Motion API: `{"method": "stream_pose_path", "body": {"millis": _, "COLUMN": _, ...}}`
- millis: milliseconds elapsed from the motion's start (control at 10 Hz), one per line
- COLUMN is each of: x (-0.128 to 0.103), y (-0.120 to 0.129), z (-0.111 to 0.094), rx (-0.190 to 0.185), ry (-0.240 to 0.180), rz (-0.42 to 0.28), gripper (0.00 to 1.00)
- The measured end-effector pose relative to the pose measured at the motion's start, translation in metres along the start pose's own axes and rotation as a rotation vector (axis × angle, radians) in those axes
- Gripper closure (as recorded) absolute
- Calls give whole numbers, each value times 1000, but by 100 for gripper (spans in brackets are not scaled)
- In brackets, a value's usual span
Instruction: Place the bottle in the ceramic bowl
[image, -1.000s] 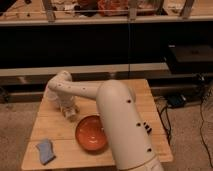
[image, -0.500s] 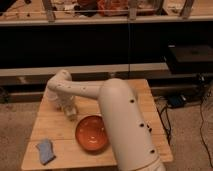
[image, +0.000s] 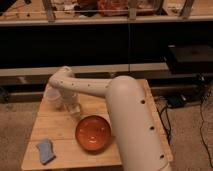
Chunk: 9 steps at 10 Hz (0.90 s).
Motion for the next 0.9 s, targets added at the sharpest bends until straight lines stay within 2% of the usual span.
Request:
{"method": "stream_pose_path", "body": {"millis": 300, "x": -7, "y": 16, "z": -20, "rx": 12, "ry": 12, "rz": 20, "gripper": 100}}
{"method": "stream_pose_path", "body": {"millis": 600, "x": -30, "y": 30, "z": -36, "rx": 18, "ry": 13, "rz": 24, "gripper": 100}}
{"method": "stream_pose_path", "body": {"millis": 700, "x": -37, "y": 28, "z": -40, "rx": 32, "ry": 18, "rz": 37, "gripper": 100}}
{"method": "stream_pose_path", "body": {"millis": 900, "x": -49, "y": 40, "z": -46, "rx": 34, "ry": 31, "rz": 64, "gripper": 100}}
